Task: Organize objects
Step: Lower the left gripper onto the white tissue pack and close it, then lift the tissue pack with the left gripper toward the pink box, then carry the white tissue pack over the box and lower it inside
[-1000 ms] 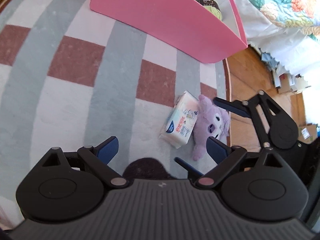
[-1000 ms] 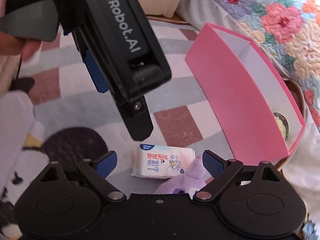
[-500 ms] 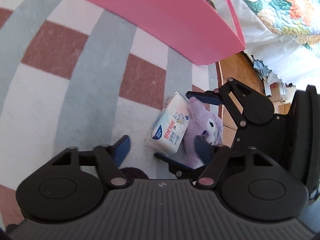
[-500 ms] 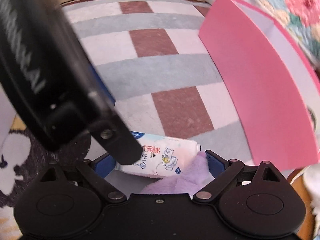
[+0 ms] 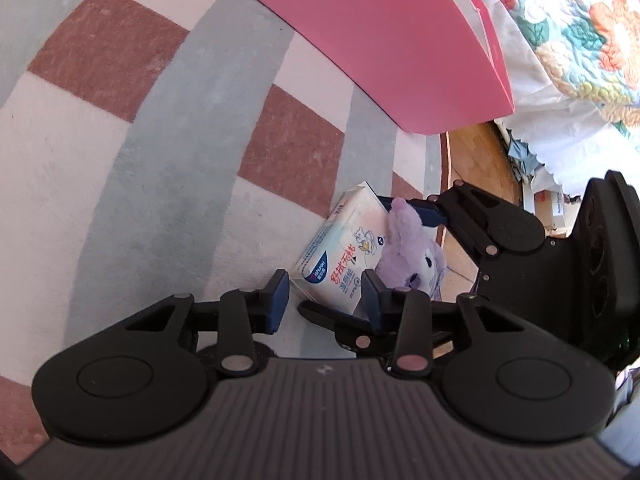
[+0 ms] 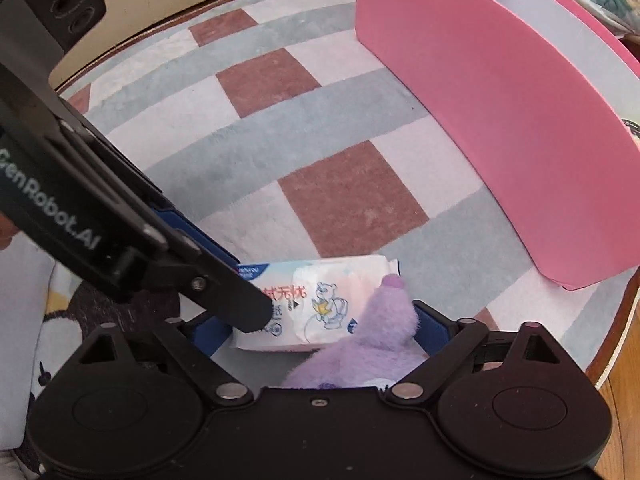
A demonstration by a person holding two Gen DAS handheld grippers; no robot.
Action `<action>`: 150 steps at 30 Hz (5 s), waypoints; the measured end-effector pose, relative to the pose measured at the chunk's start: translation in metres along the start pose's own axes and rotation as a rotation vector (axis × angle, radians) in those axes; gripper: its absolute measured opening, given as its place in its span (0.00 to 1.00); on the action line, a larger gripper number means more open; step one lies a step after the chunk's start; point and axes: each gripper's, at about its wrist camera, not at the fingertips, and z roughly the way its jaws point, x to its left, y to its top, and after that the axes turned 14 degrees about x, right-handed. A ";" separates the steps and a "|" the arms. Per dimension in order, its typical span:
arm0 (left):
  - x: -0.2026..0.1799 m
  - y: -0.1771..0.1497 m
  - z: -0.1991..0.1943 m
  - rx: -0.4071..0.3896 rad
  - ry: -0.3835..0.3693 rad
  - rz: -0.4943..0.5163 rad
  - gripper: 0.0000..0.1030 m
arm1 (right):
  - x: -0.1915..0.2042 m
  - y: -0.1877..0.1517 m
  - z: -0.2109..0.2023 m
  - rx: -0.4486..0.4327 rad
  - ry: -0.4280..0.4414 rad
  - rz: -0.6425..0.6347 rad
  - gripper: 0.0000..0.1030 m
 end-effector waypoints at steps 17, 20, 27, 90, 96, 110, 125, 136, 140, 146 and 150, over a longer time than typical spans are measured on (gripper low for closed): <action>0.007 0.006 -0.015 -0.061 0.047 -0.018 0.37 | 0.001 0.015 0.003 -0.064 -0.012 0.099 0.82; 0.010 0.009 -0.022 -0.084 0.070 -0.030 0.37 | 0.003 0.022 0.003 -0.077 0.009 0.128 0.82; 0.024 0.019 -0.043 -0.140 0.078 -0.078 0.37 | 0.005 0.030 0.006 -0.099 0.103 0.230 0.84; -0.031 -0.012 -0.112 -0.176 0.230 0.235 0.31 | 0.076 0.003 -0.047 -0.368 -0.116 0.422 0.79; -0.047 -0.020 -0.127 -0.213 0.236 0.292 0.31 | 0.078 0.005 -0.063 -0.399 -0.124 0.436 0.80; -0.070 -0.033 -0.152 -0.292 0.225 0.353 0.31 | 0.089 0.007 -0.096 -0.460 -0.188 0.431 0.80; -0.099 -0.032 -0.172 -0.313 0.235 0.402 0.31 | 0.089 0.010 -0.123 -0.508 -0.219 0.443 0.81; -0.125 -0.014 -0.173 -0.293 0.225 0.447 0.31 | 0.076 0.006 -0.136 -0.560 -0.256 0.447 0.79; -0.133 -0.003 -0.167 -0.288 0.235 0.461 0.31 | 0.063 0.007 -0.135 -0.557 -0.247 0.471 0.75; -0.135 0.014 -0.161 -0.266 0.219 0.452 0.32 | 0.048 0.008 -0.129 -0.541 -0.235 0.495 0.71; -0.138 0.024 -0.157 -0.265 0.227 0.456 0.32 | 0.040 0.011 -0.128 -0.539 -0.230 0.502 0.67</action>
